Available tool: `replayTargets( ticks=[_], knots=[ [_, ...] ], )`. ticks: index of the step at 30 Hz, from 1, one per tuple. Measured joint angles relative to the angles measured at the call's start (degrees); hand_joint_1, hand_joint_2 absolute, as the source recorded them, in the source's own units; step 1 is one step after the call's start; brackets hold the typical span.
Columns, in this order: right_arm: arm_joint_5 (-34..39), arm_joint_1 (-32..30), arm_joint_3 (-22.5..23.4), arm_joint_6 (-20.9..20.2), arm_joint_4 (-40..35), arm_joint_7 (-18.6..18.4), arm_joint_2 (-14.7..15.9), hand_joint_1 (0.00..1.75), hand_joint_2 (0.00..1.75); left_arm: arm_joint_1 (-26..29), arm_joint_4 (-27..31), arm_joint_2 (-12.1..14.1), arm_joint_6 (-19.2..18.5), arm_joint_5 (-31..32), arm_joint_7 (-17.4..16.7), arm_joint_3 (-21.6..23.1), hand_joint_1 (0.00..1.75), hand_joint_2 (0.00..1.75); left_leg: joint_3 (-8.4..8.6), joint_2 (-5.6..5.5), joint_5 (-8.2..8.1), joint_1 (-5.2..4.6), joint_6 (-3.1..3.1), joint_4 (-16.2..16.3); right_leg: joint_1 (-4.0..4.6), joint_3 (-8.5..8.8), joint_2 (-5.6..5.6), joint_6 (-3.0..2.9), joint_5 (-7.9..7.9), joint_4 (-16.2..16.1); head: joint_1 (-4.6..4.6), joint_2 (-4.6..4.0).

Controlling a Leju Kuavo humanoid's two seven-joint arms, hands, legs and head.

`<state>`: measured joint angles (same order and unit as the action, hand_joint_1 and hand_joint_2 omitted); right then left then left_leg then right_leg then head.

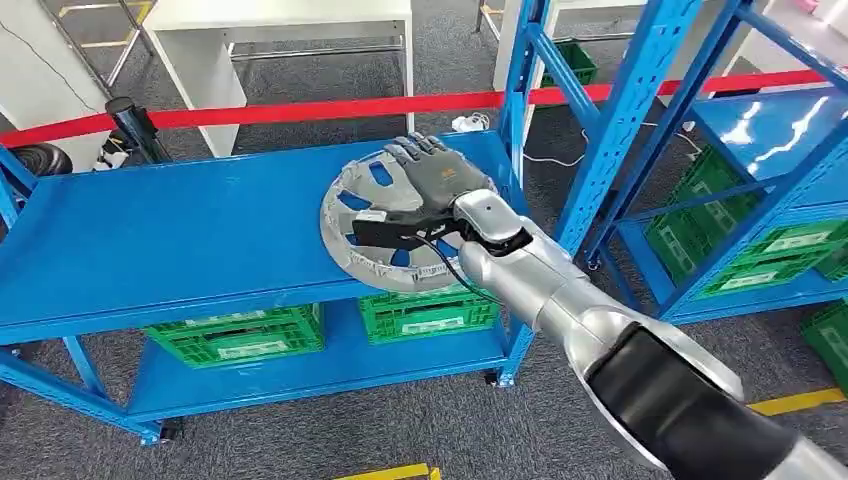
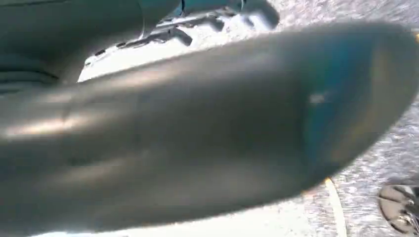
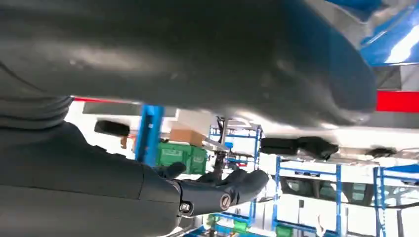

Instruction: Take the parts from the cabinet and place them on the table.

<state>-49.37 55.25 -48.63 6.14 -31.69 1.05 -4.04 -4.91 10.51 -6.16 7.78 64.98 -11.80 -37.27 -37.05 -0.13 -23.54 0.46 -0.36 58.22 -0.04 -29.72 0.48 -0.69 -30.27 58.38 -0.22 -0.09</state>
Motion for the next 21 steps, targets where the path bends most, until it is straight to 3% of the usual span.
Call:
replayTargets(
  ticks=[2, 5, 6, 7, 8, 10, 11, 12, 13, 14, 15, 16, 17, 18, 19, 21],
  knots=[
    [0.20, 0.10, 0.00, -0.57, 0.04, -0.39, 0.00, 0.00, 0.00, -0.02, 0.02, -0.09, -0.04, 0.11, 0.07, 0.00, 0.00, 0.00, 1.06, -0.15, -0.27, 0.26, 0.73, -0.27, -0.24, -1.05, -0.13, 0.55, -0.62, 2.50, 0.04, 0.00],
    [0.39, 0.07, 0.00, -1.18, 0.24, -1.22, 0.00, 0.00, 0.00, -0.19, 0.04, 0.00, -0.94, 0.37, 0.52, 0.00, 0.00, 0.00, 1.32, -0.16, -0.94, 0.16, 1.30, -0.18, -0.31, -8.85, -0.21, 1.22, -5.36, 14.45, 0.22, 0.00],
    [0.41, -0.22, 0.00, -1.27, 0.33, -1.35, 0.00, 0.00, 0.00, -0.21, 0.04, 0.00, -1.09, 0.39, 0.55, 0.00, 0.00, 0.00, 1.46, -0.20, -1.23, 0.11, 1.37, -0.08, -0.29, -11.02, -0.21, 1.21, -6.29, 17.17, 0.20, 0.00],
    [0.41, -0.43, 0.00, -1.29, 0.39, -1.38, 0.00, 0.00, 0.00, -0.19, 0.04, 0.00, -1.18, 0.42, 0.59, 0.02, 0.00, 0.00, 1.69, -0.31, -1.59, 0.06, 1.34, 0.07, -0.28, -12.12, -0.21, 1.16, -5.56, 17.55, 0.22, 0.00],
    [0.44, -0.46, -0.02, -1.35, 0.59, -1.38, 0.00, 0.00, 0.00, -0.14, 0.02, 0.00, -1.22, 0.42, 0.59, 0.00, 0.00, 0.00, 2.00, -0.39, -1.94, -0.01, 1.30, 0.21, -0.25, -11.91, -0.21, 0.94, -3.53, 15.50, 0.24, 0.00],
    [0.55, -0.23, -0.02, -1.35, 0.63, -1.40, 0.00, 0.00, 0.00, 0.00, 0.00, -0.04, -1.25, 0.41, 0.59, 0.00, 0.00, 0.00, 2.91, -0.44, -2.72, -0.17, 1.17, 0.50, 0.09, -8.51, -0.22, -0.03, 3.31, 5.72, 0.26, 0.00],
    [0.81, -0.11, -0.02, -1.44, 0.66, -1.49, 0.00, 0.00, 1.75, 0.03, -0.02, -0.18, -1.20, 0.44, 0.59, 0.00, 0.00, 0.00, 3.11, -0.41, -3.00, -0.11, 1.02, 0.44, 0.51, -7.19, -0.32, -0.80, 5.39, 1.39, 0.26, 0.00],
    [1.31, -0.02, -0.02, -1.59, 0.72, -1.90, 0.00, 0.00, 1.75, -0.04, -0.02, -0.24, -1.16, 0.44, 0.66, 0.00, 0.00, 0.00, 3.18, -0.40, -3.06, -0.33, 0.67, 0.44, 0.73, -7.03, -0.33, -0.96, 3.66, 0.73, 0.02, 0.00],
    [1.88, -0.04, -0.02, -1.73, 0.79, -2.51, -0.07, 0.00, 1.75, -0.15, 0.04, -0.22, -1.07, 0.44, 0.92, 0.00, 0.00, 0.00, 3.03, -0.40, -3.09, -0.19, 0.22, 0.24, 0.86, -6.81, -0.24, -0.82, 3.47, 0.70, 0.24, 0.00],
    [2.36, -0.17, -0.02, -1.75, 0.81, -2.75, -0.15, 0.00, 1.75, -0.19, 0.04, -0.20, -1.07, 0.44, 1.09, 0.00, 0.00, 0.00, 3.35, -0.34, -3.15, -0.19, -0.13, -0.01, 0.89, -6.47, -0.22, -0.96, 4.66, 0.32, 0.24, 0.00],
    [2.82, -0.42, -0.02, -1.70, 0.87, -2.77, -0.22, 0.00, 1.75, -0.09, 0.02, -0.26, -1.03, 0.44, 1.20, 0.00, 0.00, 0.00, 3.49, -0.35, -1.83, -0.24, -0.77, 0.92, 0.71, -5.76, -0.19, -1.19, 4.74, -0.47, 0.13, 0.00],
    [3.15, -0.62, -0.02, -1.68, 1.09, -3.02, -0.17, 0.00, 1.75, -0.02, 0.02, -0.22, -1.01, 0.44, 1.20, 0.00, 0.00, 0.00, 3.67, -0.25, -3.03, -0.27, -0.02, 0.00, 0.72, -4.99, -0.17, -0.59, 5.13, -0.79, 0.33, 0.00],
    [3.54, -0.52, -0.02, -1.51, 1.38, -3.17, -0.09, 0.00, 1.75, 0.04, 0.02, -0.04, -1.01, 0.44, 1.20, 0.00, 0.00, 0.00, 4.64, -0.12, -3.51, -0.36, 1.36, -0.96, 0.73, -5.01, -0.08, -0.61, 4.96, -0.72, 0.18, 0.00],
    [3.89, -0.68, -0.02, -1.44, 1.53, -3.21, -0.07, 0.00, 1.75, 0.02, 0.02, -0.04, -0.98, 0.44, 1.25, -0.02, 0.00, 0.00, 4.80, -0.06, -3.07, -0.33, 0.53, -1.05, 0.74, -4.97, 0.02, -0.69, 4.95, -0.71, 0.26, 0.00],
    [4.22, -0.96, -0.02, -1.33, 1.75, -3.23, -0.04, 0.00, 1.75, -0.06, 0.00, -0.11, -0.98, 0.55, 1.38, 0.00, 0.00, 0.00, 4.95, 0.03, -3.29, -0.30, 0.11, -1.22, 0.74, -4.97, 0.02, -0.76, 4.90, -0.70, 0.06, 0.00],
    [4.85, -1.57, 0.00, -1.14, 2.10, -3.10, -0.04, 0.00, 1.75, -0.26, 0.02, -0.06, -1.01, 0.81, 1.38, 0.00, 0.00, 0.00, 5.08, 0.00, -3.17, -0.30, -0.02, -1.47, 0.74, -4.98, 0.04, -0.91, 4.82, -0.70, 0.13, 0.00]
  ],
)
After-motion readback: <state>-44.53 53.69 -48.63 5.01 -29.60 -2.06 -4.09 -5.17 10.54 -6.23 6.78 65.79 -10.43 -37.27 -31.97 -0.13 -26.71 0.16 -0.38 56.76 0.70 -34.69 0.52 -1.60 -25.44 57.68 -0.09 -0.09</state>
